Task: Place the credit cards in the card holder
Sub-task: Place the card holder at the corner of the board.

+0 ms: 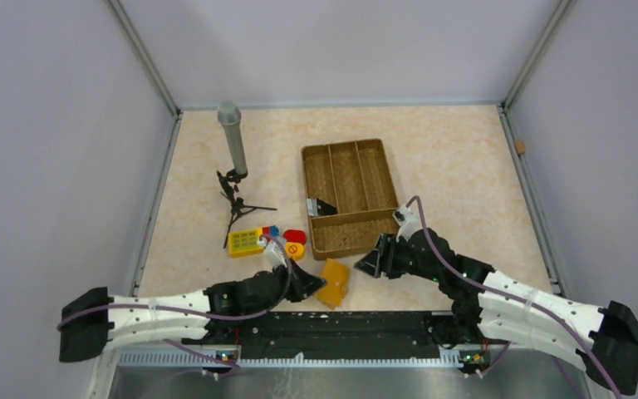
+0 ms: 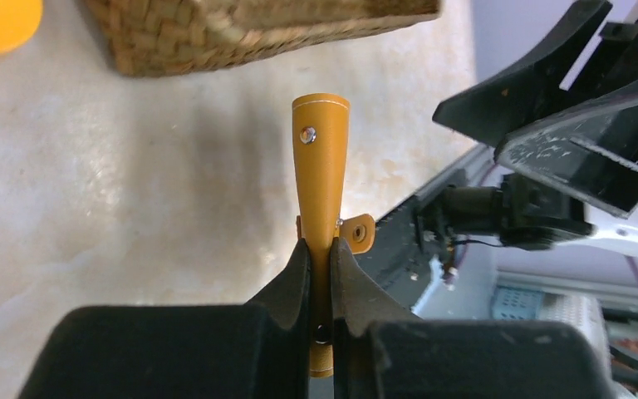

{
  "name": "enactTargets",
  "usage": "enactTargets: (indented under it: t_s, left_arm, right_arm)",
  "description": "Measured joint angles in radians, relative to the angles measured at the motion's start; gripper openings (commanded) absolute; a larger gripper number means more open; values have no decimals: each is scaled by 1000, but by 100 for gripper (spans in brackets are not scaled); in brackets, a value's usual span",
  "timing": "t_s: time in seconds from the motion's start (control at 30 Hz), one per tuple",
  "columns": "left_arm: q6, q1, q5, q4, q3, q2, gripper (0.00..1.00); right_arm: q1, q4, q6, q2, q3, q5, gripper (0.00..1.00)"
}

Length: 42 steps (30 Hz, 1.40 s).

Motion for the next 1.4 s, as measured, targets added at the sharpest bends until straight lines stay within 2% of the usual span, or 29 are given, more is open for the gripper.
enactTargets:
  t_s: [0.13,0.33,0.6,0.73,0.93,1.17,1.4]
  left_arm:
    - [-62,-129,-172,38,16,167,0]
    - [-118,-165,-285,117,20,311,0]
    - [-180,-165,-336,135,-1,253,0]
    - [-205,-165,-336,132,-20,225,0]
    - [-230,-165,-336,128,-27,237,0]
    - [-254,-165,-336,127,-27,242,0]
    - [-280,-165,-336,119,-30,251,0]
  right_arm:
    - [53,-53,101,-13,-81,83,56]
    - [143,-18,210,24,-141,172,55]
    - [246,98,257,230,-125,252,57]
    - [264,134,256,336,-50,284,57]
    - [270,193,248,412,19,313,58]
    - [300,161,233,511,79,348,47]
    - [327,122,233,550,97,390,28]
